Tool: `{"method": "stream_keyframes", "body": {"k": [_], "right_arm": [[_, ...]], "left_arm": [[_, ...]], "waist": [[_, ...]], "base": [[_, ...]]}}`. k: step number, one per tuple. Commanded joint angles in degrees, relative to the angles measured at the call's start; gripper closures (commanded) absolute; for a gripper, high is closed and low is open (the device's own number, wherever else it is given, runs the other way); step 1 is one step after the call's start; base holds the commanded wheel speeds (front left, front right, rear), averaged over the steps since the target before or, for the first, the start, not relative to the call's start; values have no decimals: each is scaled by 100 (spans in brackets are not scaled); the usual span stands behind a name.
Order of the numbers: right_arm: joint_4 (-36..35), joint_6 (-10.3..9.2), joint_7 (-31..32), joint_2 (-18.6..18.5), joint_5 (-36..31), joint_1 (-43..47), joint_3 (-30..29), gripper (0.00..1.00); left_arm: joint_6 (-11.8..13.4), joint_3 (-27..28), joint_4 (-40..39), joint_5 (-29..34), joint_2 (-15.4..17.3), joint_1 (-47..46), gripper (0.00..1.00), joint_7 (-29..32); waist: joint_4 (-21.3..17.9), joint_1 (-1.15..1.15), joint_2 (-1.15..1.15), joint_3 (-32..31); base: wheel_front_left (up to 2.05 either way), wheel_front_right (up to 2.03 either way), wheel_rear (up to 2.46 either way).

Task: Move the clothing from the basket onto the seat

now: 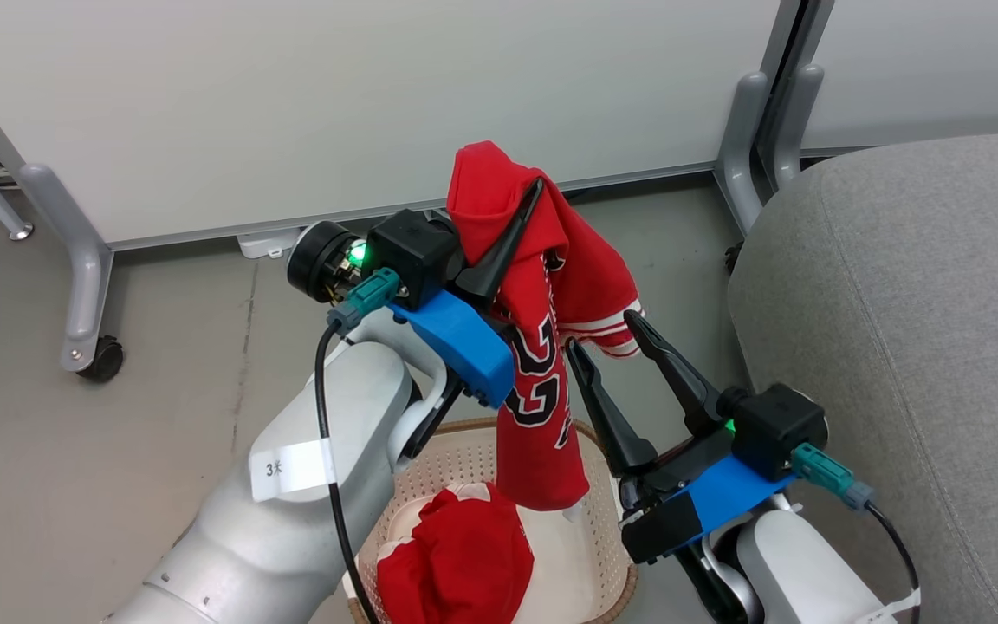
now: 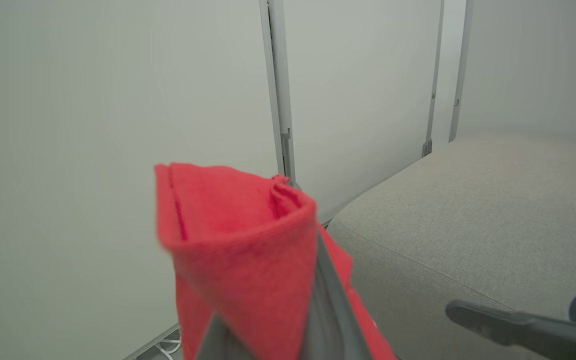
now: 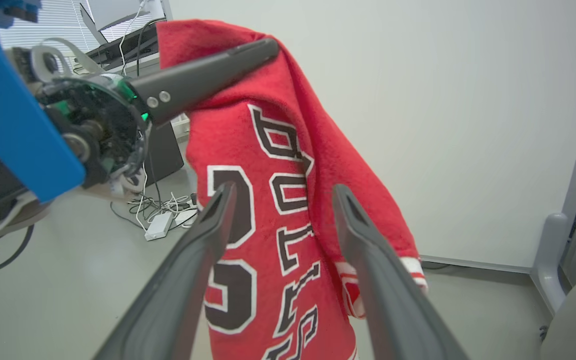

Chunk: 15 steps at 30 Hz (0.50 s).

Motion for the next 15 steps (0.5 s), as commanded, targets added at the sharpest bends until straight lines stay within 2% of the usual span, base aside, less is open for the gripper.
{"method": "stream_keyframes", "body": {"k": [1, 10, 15], "right_arm": [[29, 3, -2, -27, 2, -116, 79, 0], [329, 3, -2, -25, -106, -477, 542, 0], [630, 3, -2, -27, -208, -725, 426, 0]], "left_arm": [[-5, -4, -19, -5, -14, -112, 100, -29], [-5, -134, -85, -22, -141, -211, 100, -29], [-5, -197, -132, -38, -186, -236, 100, -30]], "waist": [[32, 0, 0, 11], [179, 0, 0, 21], [238, 0, 0, 32]], "base": [[0, 0, 0], [0, 0, 0], [0, 0, 0]]}}
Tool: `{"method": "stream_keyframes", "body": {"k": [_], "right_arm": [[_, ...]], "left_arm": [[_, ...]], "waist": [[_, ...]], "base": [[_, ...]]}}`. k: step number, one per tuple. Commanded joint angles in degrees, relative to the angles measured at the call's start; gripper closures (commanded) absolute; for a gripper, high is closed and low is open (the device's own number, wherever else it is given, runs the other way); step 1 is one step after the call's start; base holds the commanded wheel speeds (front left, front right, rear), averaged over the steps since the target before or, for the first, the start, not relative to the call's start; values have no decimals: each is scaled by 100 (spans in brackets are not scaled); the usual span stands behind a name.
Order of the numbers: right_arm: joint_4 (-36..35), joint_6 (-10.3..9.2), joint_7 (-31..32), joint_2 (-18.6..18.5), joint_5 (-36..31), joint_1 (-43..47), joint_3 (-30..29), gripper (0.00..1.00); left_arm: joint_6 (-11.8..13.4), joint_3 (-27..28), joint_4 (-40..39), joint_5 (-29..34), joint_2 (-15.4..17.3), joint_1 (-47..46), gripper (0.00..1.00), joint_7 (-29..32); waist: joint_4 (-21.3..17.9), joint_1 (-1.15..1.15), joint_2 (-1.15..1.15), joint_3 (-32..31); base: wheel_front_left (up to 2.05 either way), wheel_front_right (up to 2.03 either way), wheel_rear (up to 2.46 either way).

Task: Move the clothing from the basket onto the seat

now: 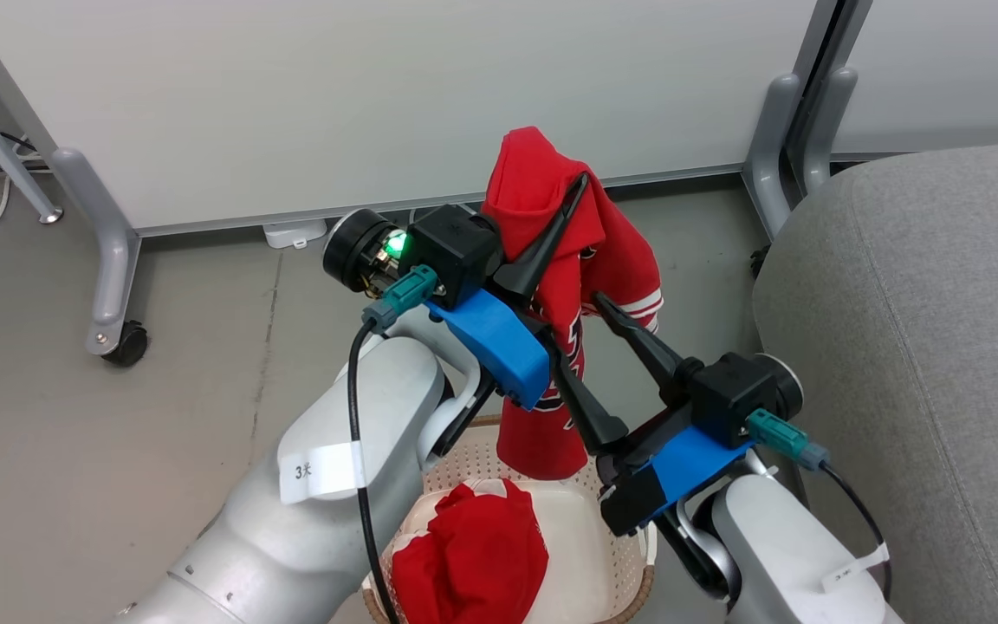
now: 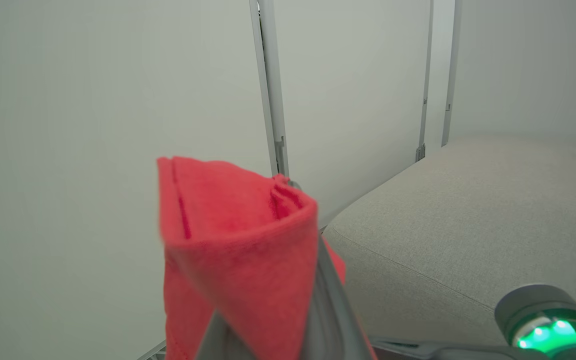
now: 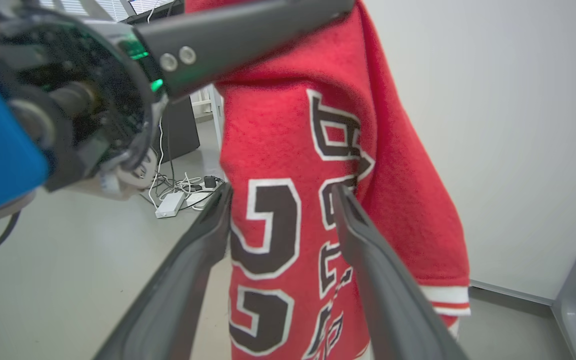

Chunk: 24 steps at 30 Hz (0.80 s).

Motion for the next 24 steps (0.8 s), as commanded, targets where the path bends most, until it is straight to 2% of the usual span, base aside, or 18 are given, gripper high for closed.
{"method": "stream_keyframes", "body": {"k": [1, 9, 10, 11, 12, 24], "right_arm": [[104, 3, -2, -26, -25, -146, -93, 0], [562, 3, -1, -24, -50, -391, -110, 0], [603, 3, -2, -23, -13, -408, -99, 49], [620, 3, -2, -24, 10, -438, -97, 78], [628, 3, -2, -23, 14, -459, -95, 100], [695, 3, -2, -24, 13, -407, -116, 100]], "left_arm": [[-5, -10, -39, -14, -10, -100, 100, -30], [-5, -92, -94, -28, -51, -63, 100, -30], [-5, -108, -100, -36, -55, -57, 100, -30], [-5, -118, -106, -46, -58, -51, 100, -30], [-5, -126, -109, -43, -58, -44, 100, -30], [-6, -154, -75, -58, -67, 2, 100, -30]], "waist": [[23, 0, 0, 10], [84, 0, 0, 20], [90, 0, 0, 17], [97, 0, 0, 16], [103, 0, 0, 16], [119, 0, 0, -24]], "base": [[0, 0, 0], [0, 0, 0], [0, 0, 0], [0, 0, 0], [0, 0, 0], [0, 0, 0]]}}
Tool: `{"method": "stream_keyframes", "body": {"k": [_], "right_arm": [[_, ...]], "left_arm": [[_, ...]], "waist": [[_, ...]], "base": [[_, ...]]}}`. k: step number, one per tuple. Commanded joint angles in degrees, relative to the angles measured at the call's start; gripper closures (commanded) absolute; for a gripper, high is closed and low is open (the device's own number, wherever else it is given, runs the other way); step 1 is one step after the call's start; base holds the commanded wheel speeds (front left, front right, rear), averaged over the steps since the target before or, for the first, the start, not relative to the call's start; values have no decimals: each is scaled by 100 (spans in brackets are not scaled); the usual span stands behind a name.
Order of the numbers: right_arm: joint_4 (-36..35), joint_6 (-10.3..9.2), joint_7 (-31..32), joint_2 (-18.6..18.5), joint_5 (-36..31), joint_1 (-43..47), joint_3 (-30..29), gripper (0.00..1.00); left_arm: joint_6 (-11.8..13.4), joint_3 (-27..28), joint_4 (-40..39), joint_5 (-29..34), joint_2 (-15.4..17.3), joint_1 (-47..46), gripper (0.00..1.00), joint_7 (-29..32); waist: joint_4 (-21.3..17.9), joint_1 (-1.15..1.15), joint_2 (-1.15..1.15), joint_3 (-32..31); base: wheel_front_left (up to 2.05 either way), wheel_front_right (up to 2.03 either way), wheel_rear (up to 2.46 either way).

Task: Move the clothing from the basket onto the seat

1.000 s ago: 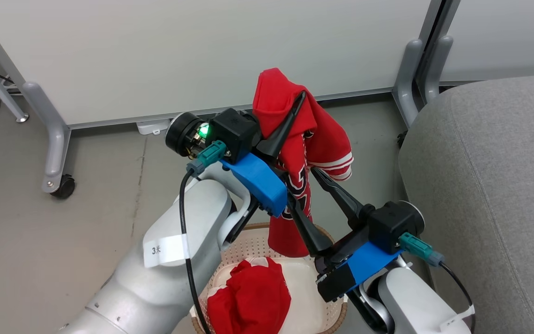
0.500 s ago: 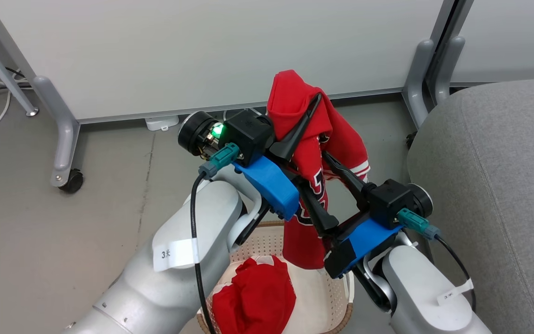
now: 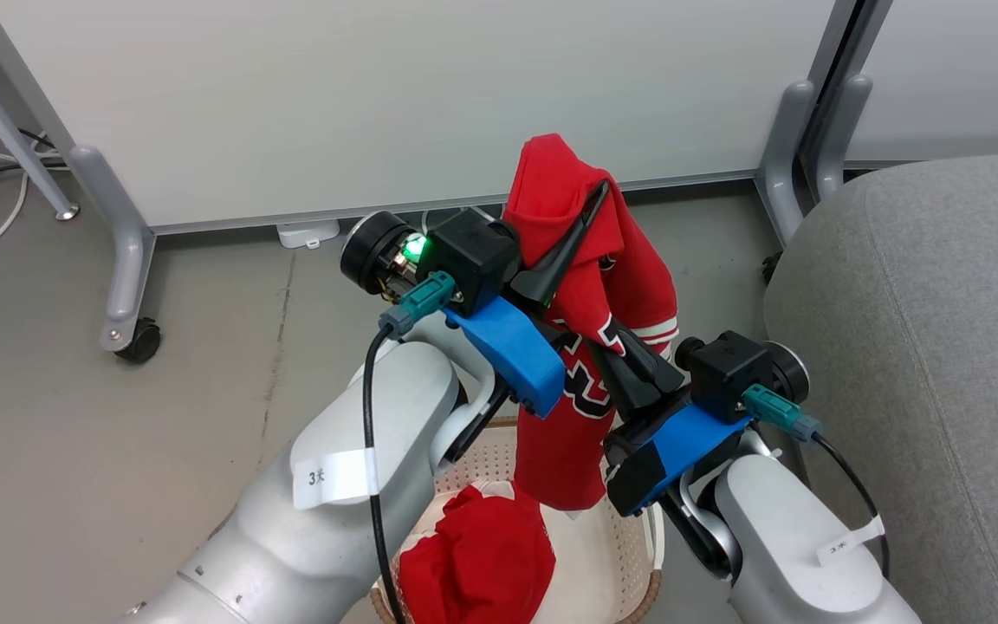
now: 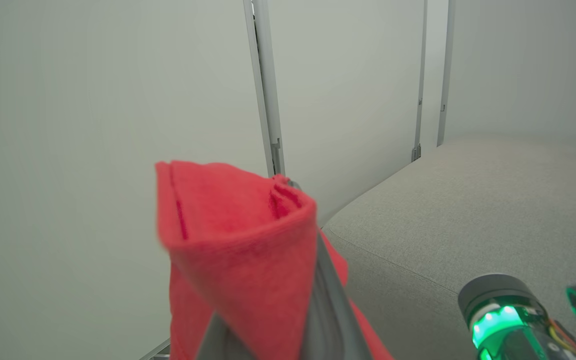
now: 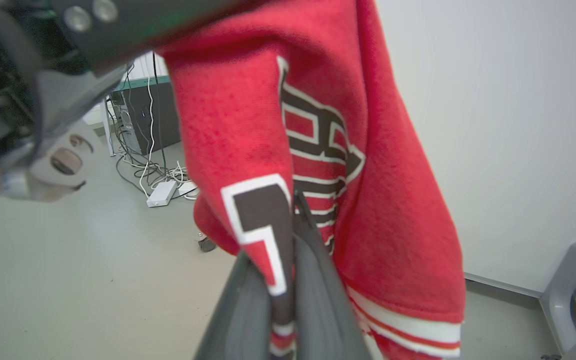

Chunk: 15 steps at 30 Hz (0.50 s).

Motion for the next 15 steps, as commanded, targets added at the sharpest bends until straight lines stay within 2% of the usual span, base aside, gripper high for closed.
{"method": "stream_keyframes", "body": {"k": [1, 10, 11, 12, 15], "right_arm": [[11, 3, -2, -21, 18, 1, -9, 100], [16, 3, -2, -20, 49, 43, -18, 100], [11, 3, -2, -20, 56, 48, -19, 100], [6, 3, -2, -20, 58, 55, -17, 100], [11, 3, -2, -20, 56, 68, -16, 100]], "left_arm": [[-6, 11, 3, -10, -9, 21, 100, -30], [-6, -4, 25, -7, -11, 44, 100, -30], [-6, -4, 38, -4, -11, 50, 68, -30], [-6, 4, 55, 13, -10, 51, 0, -30], [-6, 15, 98, 40, -11, 61, 0, -29]], "waist": [[-2, 0, 0, -7], [-23, 0, 0, -33], [-26, 0, 0, -34], [-29, 0, 0, -36], [-40, 0, 0, -34]], "base": [[0, 0, 0], [0, 0, 0], [0, 0, 0], [0, 0, 0], [0, 0, 0]]}}
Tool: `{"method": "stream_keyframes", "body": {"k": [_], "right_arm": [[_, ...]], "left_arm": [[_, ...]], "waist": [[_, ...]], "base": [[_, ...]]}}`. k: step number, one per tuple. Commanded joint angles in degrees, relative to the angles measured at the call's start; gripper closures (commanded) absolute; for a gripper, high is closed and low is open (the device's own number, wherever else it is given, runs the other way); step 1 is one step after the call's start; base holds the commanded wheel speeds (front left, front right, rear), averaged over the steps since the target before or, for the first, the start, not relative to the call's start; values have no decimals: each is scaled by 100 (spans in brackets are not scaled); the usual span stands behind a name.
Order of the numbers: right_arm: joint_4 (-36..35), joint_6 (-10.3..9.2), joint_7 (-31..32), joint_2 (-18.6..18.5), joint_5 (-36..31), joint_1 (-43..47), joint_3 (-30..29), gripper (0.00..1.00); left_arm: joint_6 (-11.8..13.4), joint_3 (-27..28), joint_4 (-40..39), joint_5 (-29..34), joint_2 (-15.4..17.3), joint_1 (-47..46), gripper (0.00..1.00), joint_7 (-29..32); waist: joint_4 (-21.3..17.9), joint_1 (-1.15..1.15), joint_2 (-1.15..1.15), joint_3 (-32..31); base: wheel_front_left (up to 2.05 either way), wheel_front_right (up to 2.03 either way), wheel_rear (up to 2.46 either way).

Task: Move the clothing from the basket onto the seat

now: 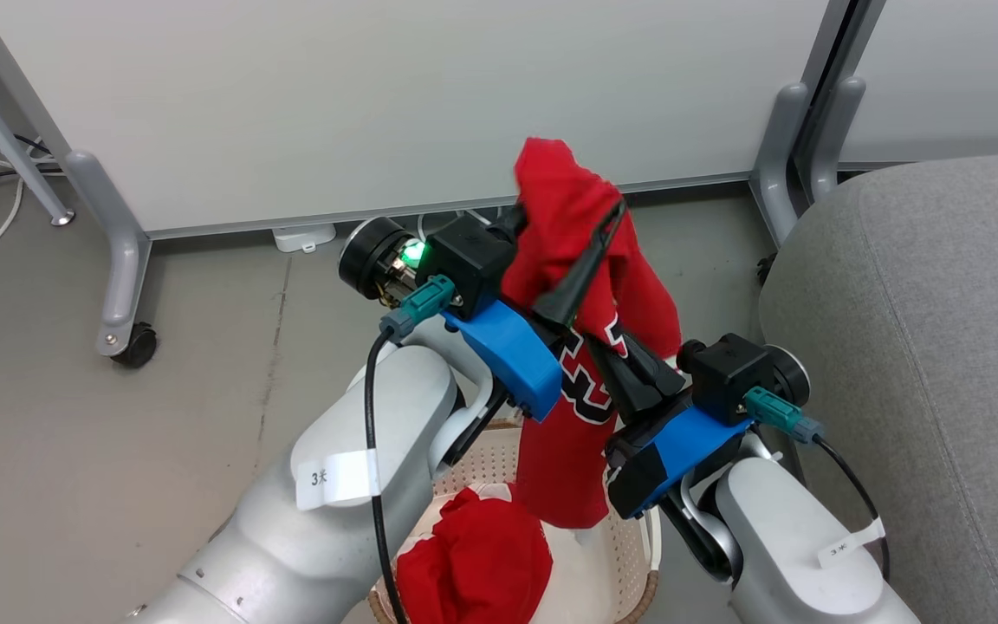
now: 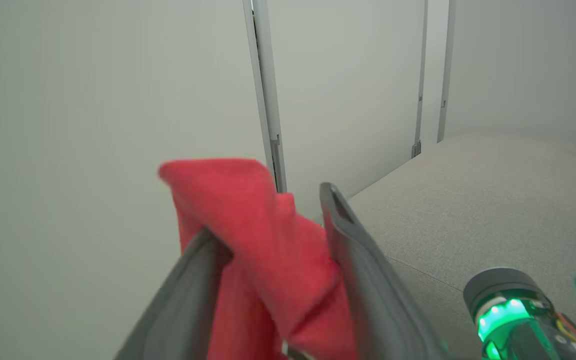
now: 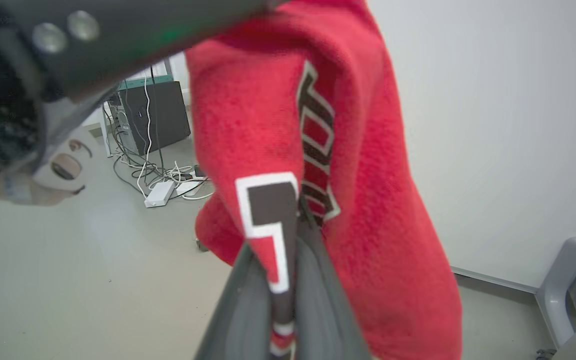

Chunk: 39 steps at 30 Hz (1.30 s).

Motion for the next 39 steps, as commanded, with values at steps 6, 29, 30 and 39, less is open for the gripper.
{"method": "stream_keyframes", "body": {"k": [6, 29, 30, 39], "right_arm": [[20, 3, -2, -19, 26, 59, -30, 100], [-212, 3, -3, -19, -203, -51, -716, 100], [-241, 3, -3, -19, -242, -57, -770, 100], [-491, 3, -3, -17, -446, 34, -1339, 100]], "left_arm": [[-6, 46, 35, 78, -7, 29, 0, -28], [-4, 166, -42, 340, -2, -55, 0, -28], [-4, 159, -46, 350, 2, -65, 0, -28], [-5, 9, -55, 410, 26, -96, 0, -27]], "waist": [[-16, 0, 0, 18], [-558, 0, 0, 503], [-610, 0, 0, 531], [-1140, 0, 0, 752]], "base": [[0, 0, 0], [0, 0, 0], [0, 0, 0], [0, 0, 0]]}}
